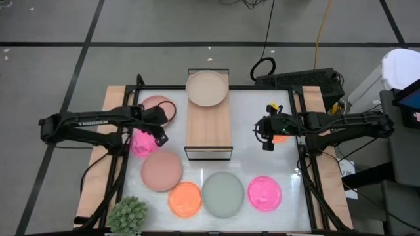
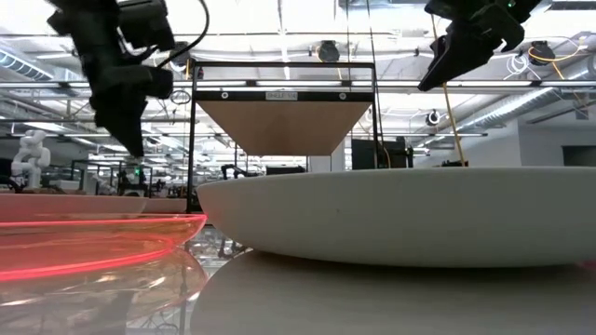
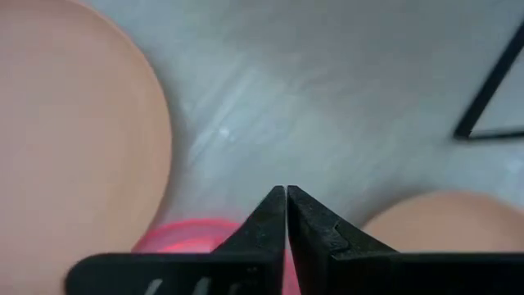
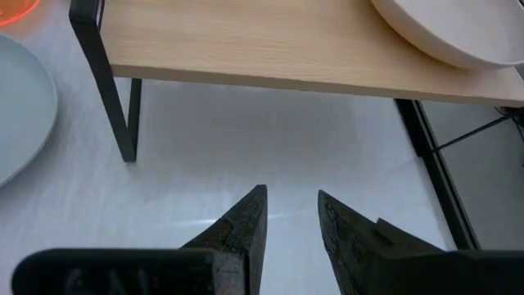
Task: Place and stack plates onto a shelf
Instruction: Put the left pink plate on the shelf
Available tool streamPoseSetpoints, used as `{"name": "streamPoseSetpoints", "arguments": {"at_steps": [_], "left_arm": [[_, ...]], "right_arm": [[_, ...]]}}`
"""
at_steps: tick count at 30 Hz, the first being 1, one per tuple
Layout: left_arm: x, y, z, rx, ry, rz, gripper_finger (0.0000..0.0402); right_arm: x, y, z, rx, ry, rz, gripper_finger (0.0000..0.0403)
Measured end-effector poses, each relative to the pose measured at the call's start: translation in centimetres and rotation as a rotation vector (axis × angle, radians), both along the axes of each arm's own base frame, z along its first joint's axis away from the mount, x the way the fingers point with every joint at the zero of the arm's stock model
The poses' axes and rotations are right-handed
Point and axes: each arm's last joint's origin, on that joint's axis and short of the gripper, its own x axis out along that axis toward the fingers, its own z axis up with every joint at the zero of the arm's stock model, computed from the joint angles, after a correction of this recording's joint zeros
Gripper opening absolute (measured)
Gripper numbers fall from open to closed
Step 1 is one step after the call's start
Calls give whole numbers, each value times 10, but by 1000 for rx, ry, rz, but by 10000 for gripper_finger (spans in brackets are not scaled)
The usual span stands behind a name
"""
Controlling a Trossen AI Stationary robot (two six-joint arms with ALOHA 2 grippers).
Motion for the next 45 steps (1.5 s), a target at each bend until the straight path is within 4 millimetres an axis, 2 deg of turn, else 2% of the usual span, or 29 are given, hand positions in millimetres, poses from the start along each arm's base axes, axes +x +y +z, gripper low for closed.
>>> {"name": "streamPoseSetpoints", "arguments": {"at_steps": [2,4,8,14,17,22,26,35,45], "left_arm": [[3,0,3,18,55,-55,35],[6,-1,2,56,104,-182,44],[10,-7,-9,114,214,-509,53],[23,-18,-25,138,306,-781,54],[29,-20,-35,205,383,-917,54],[36,-20,-47,229,440,-1045,61],[34,-20,-47,227,467,-1138,79],[31,-22,-48,238,459,-1529,95],[36,-23,-51,256,403,-1643,95]], "right_arm": [[0,0,0,-1,1,1,93],[0,0,0,-1,1,1,93],[0,0,0,2,4,-2,93],[-2,0,-2,7,26,-7,93],[-2,0,-2,6,24,-6,93],[-2,0,-2,8,26,-8,93],[-3,0,-3,9,37,-9,93],[-4,0,-4,15,51,-14,93],[-4,0,-4,16,54,-16,93]]}}
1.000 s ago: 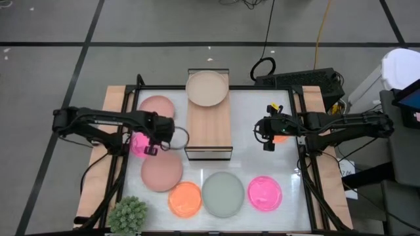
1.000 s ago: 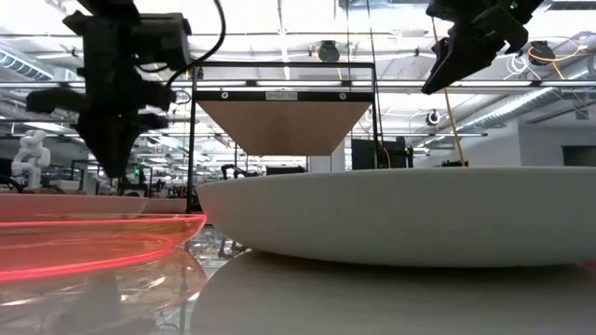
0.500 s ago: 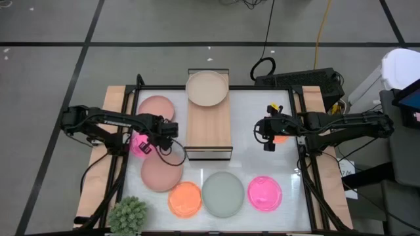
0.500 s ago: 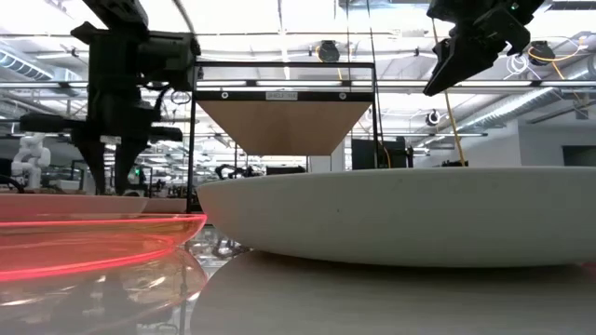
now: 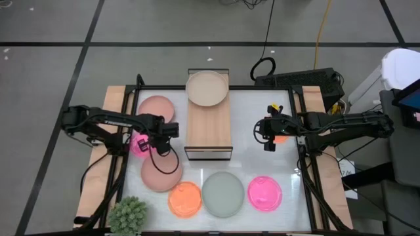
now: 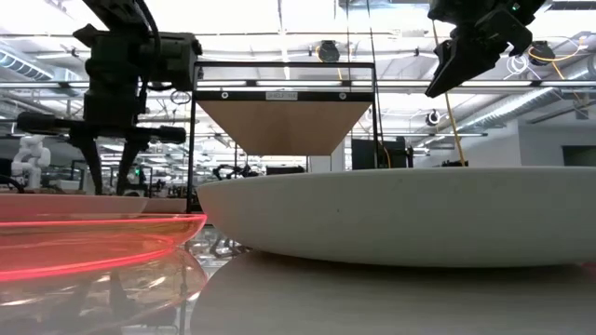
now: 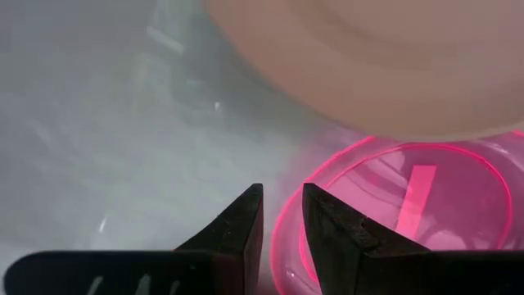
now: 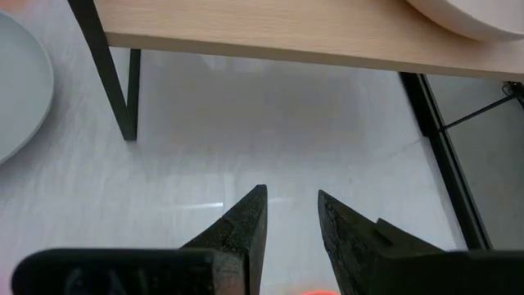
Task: Place and stack plates onto a shelf
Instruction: Put the left pink plate on the shelf
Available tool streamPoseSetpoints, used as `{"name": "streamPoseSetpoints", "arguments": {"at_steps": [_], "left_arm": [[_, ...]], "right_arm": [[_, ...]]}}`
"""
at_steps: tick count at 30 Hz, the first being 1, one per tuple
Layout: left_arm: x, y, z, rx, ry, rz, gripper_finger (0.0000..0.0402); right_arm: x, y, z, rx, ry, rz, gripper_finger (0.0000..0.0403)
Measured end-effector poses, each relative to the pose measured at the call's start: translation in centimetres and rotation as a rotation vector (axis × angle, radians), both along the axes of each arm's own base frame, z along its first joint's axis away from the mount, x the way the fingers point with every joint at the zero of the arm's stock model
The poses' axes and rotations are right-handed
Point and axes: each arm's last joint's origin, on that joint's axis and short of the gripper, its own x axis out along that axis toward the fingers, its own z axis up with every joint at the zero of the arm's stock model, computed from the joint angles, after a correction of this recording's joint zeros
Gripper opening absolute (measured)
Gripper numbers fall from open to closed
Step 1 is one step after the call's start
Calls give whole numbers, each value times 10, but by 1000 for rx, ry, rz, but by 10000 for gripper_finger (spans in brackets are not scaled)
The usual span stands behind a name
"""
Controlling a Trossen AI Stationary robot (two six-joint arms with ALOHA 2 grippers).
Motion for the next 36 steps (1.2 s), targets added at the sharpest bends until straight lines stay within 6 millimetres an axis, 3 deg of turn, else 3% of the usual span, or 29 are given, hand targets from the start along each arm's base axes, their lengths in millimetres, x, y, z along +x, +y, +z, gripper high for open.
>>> {"name": "streamPoseSetpoints", "arguments": {"at_steps": [8,36], "left_arm": [[4,1,-12,14,70,-152,95],[-1,6,-24,-1,66,-262,94]], "right_arm": [[0,0,0,0,1,1,93],[1,0,0,-6,-5,6,93]]}}
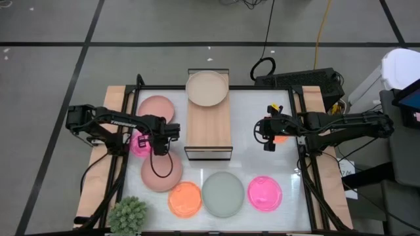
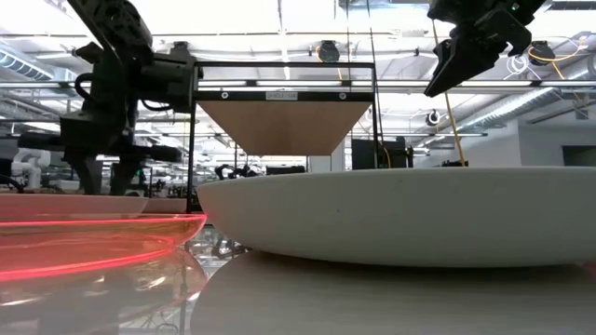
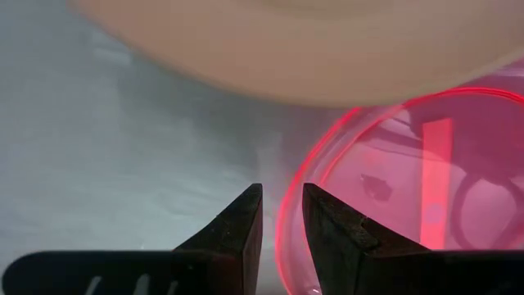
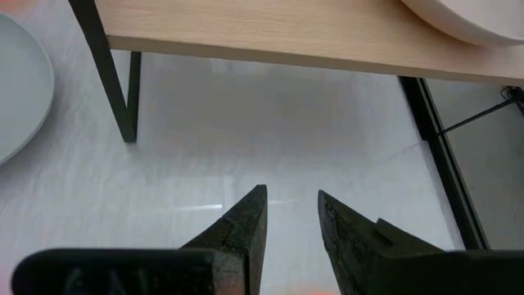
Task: Place and stack plates onto a shelf
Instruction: Put the left pink plate on the shelf
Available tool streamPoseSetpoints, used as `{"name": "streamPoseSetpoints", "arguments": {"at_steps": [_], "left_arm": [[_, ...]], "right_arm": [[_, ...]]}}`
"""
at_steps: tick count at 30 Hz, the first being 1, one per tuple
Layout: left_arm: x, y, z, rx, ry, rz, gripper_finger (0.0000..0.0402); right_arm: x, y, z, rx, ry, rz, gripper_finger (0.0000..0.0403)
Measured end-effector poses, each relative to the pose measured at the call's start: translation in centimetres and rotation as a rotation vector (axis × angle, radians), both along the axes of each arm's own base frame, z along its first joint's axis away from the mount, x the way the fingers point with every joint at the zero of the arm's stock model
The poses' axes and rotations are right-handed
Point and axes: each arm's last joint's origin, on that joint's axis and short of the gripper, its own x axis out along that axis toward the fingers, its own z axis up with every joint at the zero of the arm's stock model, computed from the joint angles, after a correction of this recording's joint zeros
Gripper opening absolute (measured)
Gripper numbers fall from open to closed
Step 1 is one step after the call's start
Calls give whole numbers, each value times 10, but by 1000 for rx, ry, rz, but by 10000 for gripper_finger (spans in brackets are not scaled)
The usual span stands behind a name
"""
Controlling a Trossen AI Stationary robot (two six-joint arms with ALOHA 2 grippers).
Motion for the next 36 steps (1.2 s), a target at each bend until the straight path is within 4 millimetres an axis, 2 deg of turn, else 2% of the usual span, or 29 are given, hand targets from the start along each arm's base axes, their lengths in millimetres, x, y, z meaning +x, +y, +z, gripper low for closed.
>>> {"name": "streamPoseSetpoints", "arguments": {"at_steps": [36], "left_arm": [[1,2,0,-1,-11,20,92]], "right_arm": [[0,0,0,-1,-2,1,93]]}}
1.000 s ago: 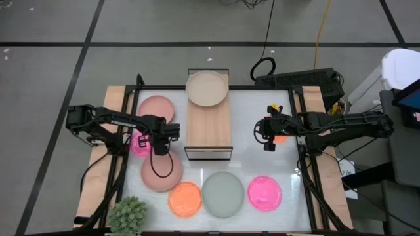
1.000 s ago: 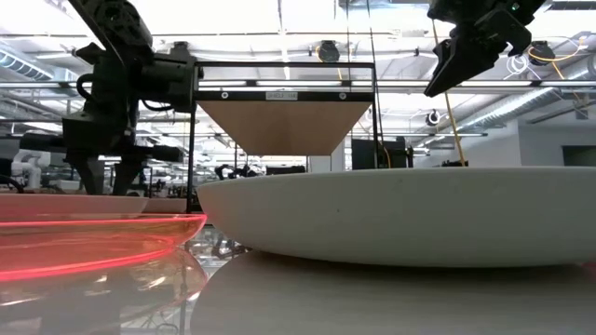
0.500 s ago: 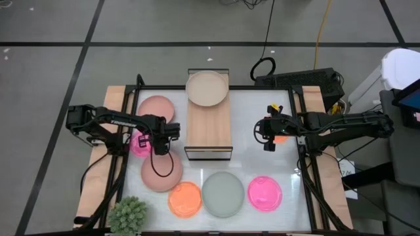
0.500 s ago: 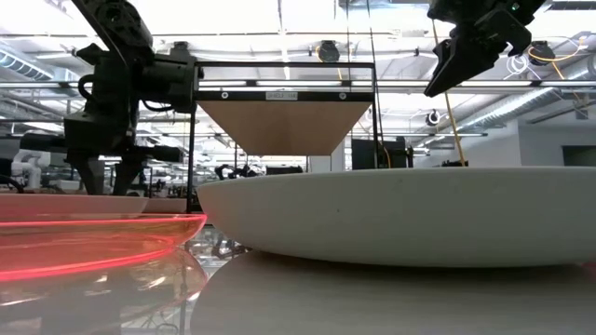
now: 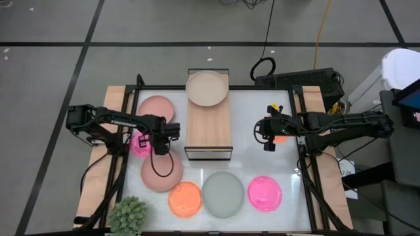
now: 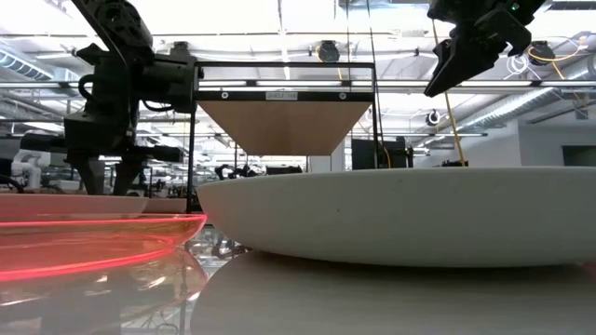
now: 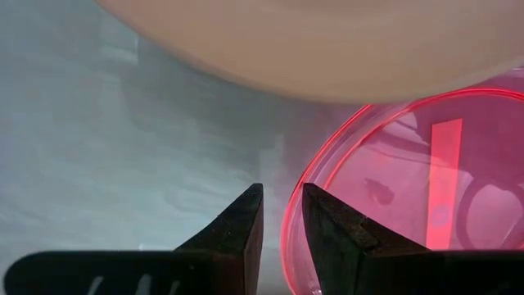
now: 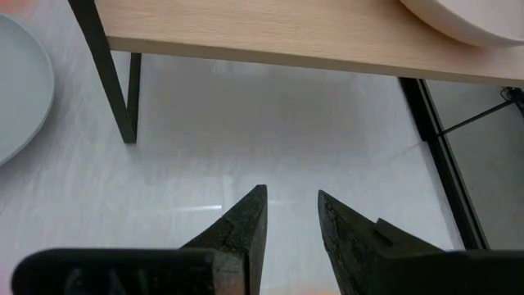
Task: Place and stack plates onto a shelf
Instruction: Put the left pink plate on the shelf
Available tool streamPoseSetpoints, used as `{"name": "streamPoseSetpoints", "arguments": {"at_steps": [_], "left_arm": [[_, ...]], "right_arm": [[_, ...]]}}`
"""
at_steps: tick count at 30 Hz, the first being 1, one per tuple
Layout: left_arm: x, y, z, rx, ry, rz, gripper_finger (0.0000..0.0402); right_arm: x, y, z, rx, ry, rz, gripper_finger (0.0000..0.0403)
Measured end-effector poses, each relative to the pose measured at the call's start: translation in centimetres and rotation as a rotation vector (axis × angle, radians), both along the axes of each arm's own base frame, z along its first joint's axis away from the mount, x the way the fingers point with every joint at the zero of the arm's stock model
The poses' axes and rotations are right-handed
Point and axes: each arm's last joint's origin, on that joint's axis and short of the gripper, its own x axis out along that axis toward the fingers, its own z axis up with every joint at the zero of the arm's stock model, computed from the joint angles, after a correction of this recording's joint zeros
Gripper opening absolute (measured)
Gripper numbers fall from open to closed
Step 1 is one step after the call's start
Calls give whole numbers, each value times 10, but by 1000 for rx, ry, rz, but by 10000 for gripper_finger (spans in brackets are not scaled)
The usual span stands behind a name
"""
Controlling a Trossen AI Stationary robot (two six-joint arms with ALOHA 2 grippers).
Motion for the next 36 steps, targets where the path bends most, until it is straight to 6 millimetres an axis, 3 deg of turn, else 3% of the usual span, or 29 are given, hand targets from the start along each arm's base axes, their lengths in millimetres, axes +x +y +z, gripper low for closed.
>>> {"name": "streamPoseSetpoints", "arguments": {"at_steps": [6,16,29,36], "left_arm": [[0,0,0,-4,0,2,87],[0,0,0,-3,-2,43,18],[-1,2,2,92,1,41,14],[1,4,21,160,-76,109,14]], "right_arm": [[0,0,0,0,-3,0,93],[1,0,1,-2,-16,2,93],[1,0,1,-2,-17,2,93],[1,0,1,-2,-17,2,93]]}}
